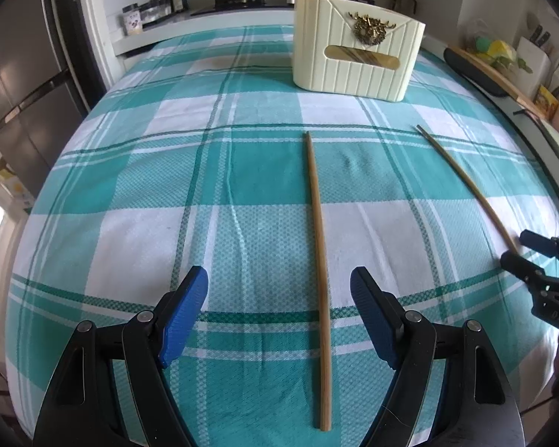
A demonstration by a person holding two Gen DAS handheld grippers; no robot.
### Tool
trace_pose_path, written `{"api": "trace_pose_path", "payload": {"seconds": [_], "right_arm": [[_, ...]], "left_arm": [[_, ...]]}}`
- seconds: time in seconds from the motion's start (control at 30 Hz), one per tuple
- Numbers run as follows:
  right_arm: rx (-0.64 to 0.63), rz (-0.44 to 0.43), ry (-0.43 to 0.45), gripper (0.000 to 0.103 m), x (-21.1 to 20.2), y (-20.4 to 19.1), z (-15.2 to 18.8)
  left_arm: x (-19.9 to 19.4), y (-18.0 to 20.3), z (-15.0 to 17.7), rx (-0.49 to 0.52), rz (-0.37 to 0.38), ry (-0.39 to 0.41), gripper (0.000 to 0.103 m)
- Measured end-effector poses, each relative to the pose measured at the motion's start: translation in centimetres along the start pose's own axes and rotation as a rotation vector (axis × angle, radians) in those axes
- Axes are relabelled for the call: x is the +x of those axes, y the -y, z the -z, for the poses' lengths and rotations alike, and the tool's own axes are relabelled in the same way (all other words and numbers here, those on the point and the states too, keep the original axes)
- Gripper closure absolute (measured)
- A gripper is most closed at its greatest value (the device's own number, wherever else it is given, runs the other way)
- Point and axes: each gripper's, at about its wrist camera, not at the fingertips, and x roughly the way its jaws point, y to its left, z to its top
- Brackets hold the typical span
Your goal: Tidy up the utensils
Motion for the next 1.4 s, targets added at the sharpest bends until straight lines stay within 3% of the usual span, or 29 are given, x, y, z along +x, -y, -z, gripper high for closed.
{"api": "trace_pose_path", "payload": {"seconds": [0.1,0.23,0.43,0.6,0.7,0.73,0.77,0.83,0.9,0.97,1.17,1.4], "right_arm": [[-0.022,-0.015,-0.042,0.043,0.1,0.1,-0.5],[-0.073,-0.051,-0.145,0.043,0.7,0.3,-2.1],[-0.12,-0.106,-0.241,0.044,2.8,0.2,-5.2],[-0.146,-0.093,-0.244,0.043,5.4,-0.2,-8.6],[-0.148,-0.077,-0.23,0.048,6.9,-0.7,-10.8],[-0.15,-0.079,-0.227,0.055,7.3,-0.9,-11.3],[-0.143,-0.084,-0.211,0.059,7.8,-1.1,-12.1],[-0.132,-0.07,-0.194,0.094,8.5,-1.3,-13.1],[-0.108,-0.08,-0.19,0.096,9.0,-1.3,-13.8],[-0.088,-0.081,-0.176,0.096,9.0,-1.4,-14.0],[-0.001,-0.12,-0.059,0.096,4.5,0.7,-13.6],[0.018,-0.156,0.109,0.096,-4.7,2.3,-12.7]], "left_arm": [[0.3,-0.5,-0.7,0.005,0.073,-0.028,0.023],[1.8,-1.3,-2.9,0.043,0.2,-0.13,0.022],[4.4,0.2,-5.6,0.177,0.16,-0.183,0.022],[6.3,0.8,-7.4,0.227,0.107,-0.208,0.022],[7.3,0.9,-8.7,0.234,0.093,-0.22,0.023],[7.6,1.0,-9.2,0.232,0.091,-0.224,0.023],[7.7,1.1,-9.5,0.232,0.09,-0.225,0.029],[7.8,1.5,-10.0,0.236,0.094,-0.219,0.044],[7.7,2.0,-10.1,0.243,0.106,-0.213,0.076],[7.6,2.3,-10.2,0.25,0.123,-0.21,0.096],[5.5,1.9,-9.7,0.227,0.116,-0.134,0.099],[-3.3,-0.1,-9.6,0.166,0.188,0.069,0.099]]}}
